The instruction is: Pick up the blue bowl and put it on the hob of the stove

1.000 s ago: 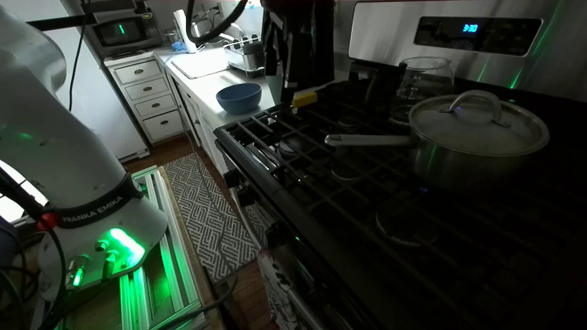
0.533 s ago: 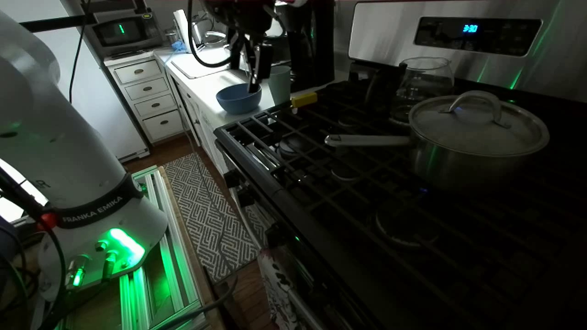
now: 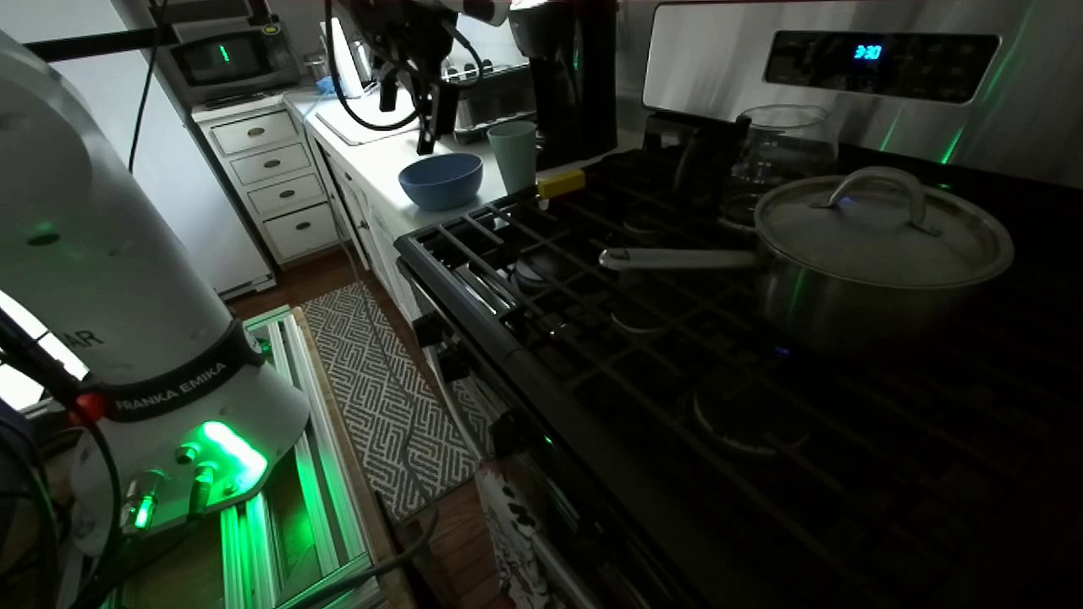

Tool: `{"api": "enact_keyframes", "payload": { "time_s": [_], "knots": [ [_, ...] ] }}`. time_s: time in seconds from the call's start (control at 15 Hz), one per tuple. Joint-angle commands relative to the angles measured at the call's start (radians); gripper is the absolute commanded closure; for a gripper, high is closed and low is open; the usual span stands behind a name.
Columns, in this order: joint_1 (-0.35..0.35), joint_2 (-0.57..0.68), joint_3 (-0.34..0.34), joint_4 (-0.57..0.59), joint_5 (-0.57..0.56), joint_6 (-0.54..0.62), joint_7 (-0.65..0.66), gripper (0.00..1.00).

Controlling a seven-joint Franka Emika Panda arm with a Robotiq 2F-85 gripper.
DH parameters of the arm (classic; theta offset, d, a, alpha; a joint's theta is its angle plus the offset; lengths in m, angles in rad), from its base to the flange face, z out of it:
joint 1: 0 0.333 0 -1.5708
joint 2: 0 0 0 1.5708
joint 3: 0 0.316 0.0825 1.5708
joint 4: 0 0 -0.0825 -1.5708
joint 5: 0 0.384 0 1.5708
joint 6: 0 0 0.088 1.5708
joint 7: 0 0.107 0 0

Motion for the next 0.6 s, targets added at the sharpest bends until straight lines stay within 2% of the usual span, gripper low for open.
{"api": "enact_keyframes", "payload": {
  "time_s": [0.0, 0.07, 0.2, 0.33, 0.53],
  "knots": [
    [-0.011, 0.043, 0.068, 0.0, 0.019, 0.112, 0.112, 0.0],
    [0.01, 0.086, 0.104, 0.004, -0.003, 0.184, 0.113, 0.0],
    [0.031, 0.166, 0.162, 0.026, -0.039, 0.243, 0.16, 0.0],
    [0.024, 0.245, 0.233, 0.036, -0.135, 0.339, 0.283, 0.0],
    [0.01, 0.349, 0.287, 0.052, -0.306, 0.439, 0.459, 0.0]
  ]
}}
